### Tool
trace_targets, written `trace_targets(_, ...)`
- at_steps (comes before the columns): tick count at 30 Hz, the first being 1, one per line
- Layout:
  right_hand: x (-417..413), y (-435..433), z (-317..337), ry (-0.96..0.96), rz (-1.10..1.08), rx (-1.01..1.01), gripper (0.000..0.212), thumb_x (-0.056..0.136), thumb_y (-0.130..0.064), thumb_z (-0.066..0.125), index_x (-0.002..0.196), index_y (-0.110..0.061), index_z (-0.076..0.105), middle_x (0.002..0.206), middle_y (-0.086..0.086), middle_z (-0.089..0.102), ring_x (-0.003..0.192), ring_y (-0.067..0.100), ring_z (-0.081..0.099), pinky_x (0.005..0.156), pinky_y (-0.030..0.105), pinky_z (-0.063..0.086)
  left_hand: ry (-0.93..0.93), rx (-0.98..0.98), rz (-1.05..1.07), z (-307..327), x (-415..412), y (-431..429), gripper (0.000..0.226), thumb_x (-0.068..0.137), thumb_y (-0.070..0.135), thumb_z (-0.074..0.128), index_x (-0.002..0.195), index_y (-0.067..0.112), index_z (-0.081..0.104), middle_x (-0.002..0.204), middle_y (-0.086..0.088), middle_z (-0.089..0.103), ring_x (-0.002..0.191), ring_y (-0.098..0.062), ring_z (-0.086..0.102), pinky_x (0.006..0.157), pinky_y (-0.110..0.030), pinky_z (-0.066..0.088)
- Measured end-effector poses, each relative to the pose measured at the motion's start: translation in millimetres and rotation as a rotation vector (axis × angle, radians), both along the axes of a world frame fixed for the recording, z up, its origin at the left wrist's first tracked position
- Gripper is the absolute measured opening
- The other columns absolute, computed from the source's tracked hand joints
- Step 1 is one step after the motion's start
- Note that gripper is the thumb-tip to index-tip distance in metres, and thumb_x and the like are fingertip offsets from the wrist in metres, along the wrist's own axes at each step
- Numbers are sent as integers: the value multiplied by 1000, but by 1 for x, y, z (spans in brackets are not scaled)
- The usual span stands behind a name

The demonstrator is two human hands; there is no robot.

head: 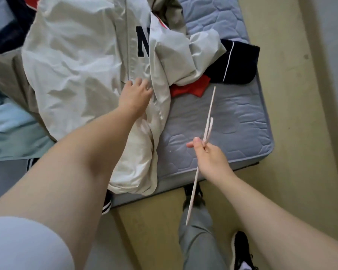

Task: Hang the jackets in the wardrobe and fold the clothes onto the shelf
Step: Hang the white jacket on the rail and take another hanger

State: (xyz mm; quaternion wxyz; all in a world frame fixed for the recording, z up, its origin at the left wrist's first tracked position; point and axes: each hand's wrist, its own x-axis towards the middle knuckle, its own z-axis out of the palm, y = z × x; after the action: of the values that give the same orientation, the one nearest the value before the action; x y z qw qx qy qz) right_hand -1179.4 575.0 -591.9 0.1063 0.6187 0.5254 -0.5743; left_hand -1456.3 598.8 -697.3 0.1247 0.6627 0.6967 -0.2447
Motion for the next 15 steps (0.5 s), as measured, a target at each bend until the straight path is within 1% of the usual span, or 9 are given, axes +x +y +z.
trace_targets(1, 2, -1, -3, 8, -34, 0, 38, 104, -48, 35, 96, -34, 69, 69, -15, 55, 65, -2, 54, 55, 14, 37, -2, -4, -24, -5, -5, 5, 51, 81, 11, 68, 130, 13, 54, 136, -13, 46, 123, -33, 45, 97, -47, 40)
trace_targets(3, 6, -3, -6, 14, -98, 37, 38, 103, -46, 37, 99, -26, 70, 65, -13, 53, 64, 1, 52, 60, 25, 38, -14, -5, -40, -14, -11, 15, 50, 84, 13, 66, 132, 16, 53, 137, -12, 46, 125, -33, 45, 97, -46, 39)
trace_targets(6, 10, 0, -9, -32, -65, 136, 38, 105, -40, 37, 95, -23, 69, 77, -15, 52, 76, 8, 50, 69, 27, 33, 12, -30, -50, -21, -19, 25, 38, 91, 14, 56, 128, 19, 62, 132, -6, 54, 122, -29, 48, 98, -43, 37)
trace_targets(9, 12, 6, -8, -52, -59, 76, 32, 104, -38, 42, 91, -29, 69, 80, -17, 53, 80, 10, 54, 70, 26, 36, -7, -56, -22, -22, -21, 30, 33, 96, 13, 47, 123, 21, 65, 123, -5, 64, 121, -28, 53, 114, -45, 23)
trace_targets(11, 14, 4, -2, -51, -168, 4, 23, 102, -32, 52, 93, -25, 72, 82, -12, 61, 81, 14, 59, 69, 26, 44, -49, -33, -68, -10, -16, 29, 29, 97, 11, 44, 117, 20, 63, 114, -6, 68, 117, -29, 57, 120, -46, 13)
trace_targets(12, 14, 2, 3, -37, -272, -54, 19, 101, -27, 54, 96, -21, 73, 84, -6, 64, 77, 14, 61, 70, 26, 49, -67, -3, -104, 1, -11, 30, 26, 98, 12, 44, 114, 19, 62, 110, -7, 68, 112, -30, 59, 118, -45, 18)
trace_targets(13, 14, 1, 13, -17, -375, -107, 17, 101, -21, 55, 100, -18, 72, 88, -1, 65, 72, 14, 62, 74, 29, 55, -83, 31, -147, 19, -6, 31, 22, 98, 13, 45, 111, 18, 61, 105, -7, 69, 106, -31, 61, 111, -43, 28)
trace_targets(14, 15, -1, 25, -3, -444, -120, 17, 101, -16, 54, 102, -17, 71, 91, 2, 64, 68, 13, 62, 76, 33, 57, -95, 63, -192, 40, -1, 30, 18, 99, 17, 45, 108, 17, 61, 101, -8, 68, 100, -32, 62, 99, -42, 38)
trace_targets(15, 16, -1, 37, 2, -449, -97, 19, 101, -14, 53, 102, -18, 71, 91, 1, 63, 68, 13, 60, 76, 32, 57, -106, 91, -225, 64, 4, 31, 16, 100, 19, 46, 105, 16, 60, 97, -9, 67, 95, -32, 62, 85, -40, 42)
